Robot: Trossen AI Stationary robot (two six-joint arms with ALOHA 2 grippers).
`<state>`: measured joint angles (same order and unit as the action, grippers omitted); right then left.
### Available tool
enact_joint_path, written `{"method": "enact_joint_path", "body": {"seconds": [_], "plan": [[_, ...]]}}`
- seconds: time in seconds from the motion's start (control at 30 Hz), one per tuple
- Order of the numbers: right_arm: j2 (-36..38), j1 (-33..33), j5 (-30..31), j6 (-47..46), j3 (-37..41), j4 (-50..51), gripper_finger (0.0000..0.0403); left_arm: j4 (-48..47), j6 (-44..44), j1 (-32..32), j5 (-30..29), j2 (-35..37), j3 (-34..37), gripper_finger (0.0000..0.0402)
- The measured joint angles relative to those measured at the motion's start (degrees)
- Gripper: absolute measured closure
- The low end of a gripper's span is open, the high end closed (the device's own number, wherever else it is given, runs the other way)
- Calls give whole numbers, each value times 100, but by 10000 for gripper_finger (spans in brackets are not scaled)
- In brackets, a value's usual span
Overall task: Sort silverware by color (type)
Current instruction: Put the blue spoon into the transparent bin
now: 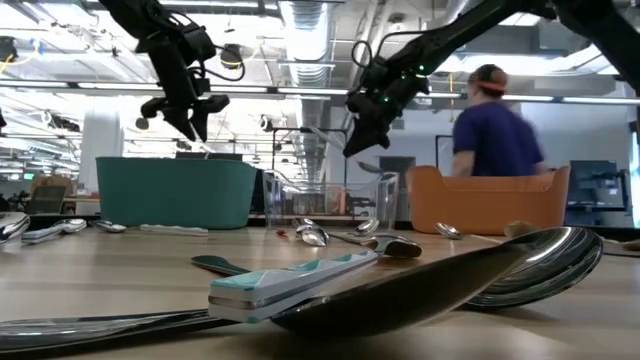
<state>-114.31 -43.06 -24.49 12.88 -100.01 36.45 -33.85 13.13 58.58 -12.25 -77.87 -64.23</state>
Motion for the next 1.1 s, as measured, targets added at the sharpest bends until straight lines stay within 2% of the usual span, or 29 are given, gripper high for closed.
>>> {"method": "enact_joint_path", "body": {"seconds": [0.1, 0.27, 0.47, 0.77, 1.1], "plan": [[-44, 23, -233, 493, 1, 363, 381, -228, -124, 53, 305, 0, 0, 290], [-142, 52, -233, 822, -4, 278, 381, -700, -277, 51, 139, 0, 7, 290], [-135, 71, -216, 1093, 0, 197, 381, -800, -331, 51, 141, -16, 76, 290], [-597, 298, -113, 1122, 1, 245, 380, -684, -391, 51, 264, -105, 76, 290], [-753, 323, -79, 1026, -2, 233, 379, -504, -285, 45, 394, -105, 48, 290]]}}
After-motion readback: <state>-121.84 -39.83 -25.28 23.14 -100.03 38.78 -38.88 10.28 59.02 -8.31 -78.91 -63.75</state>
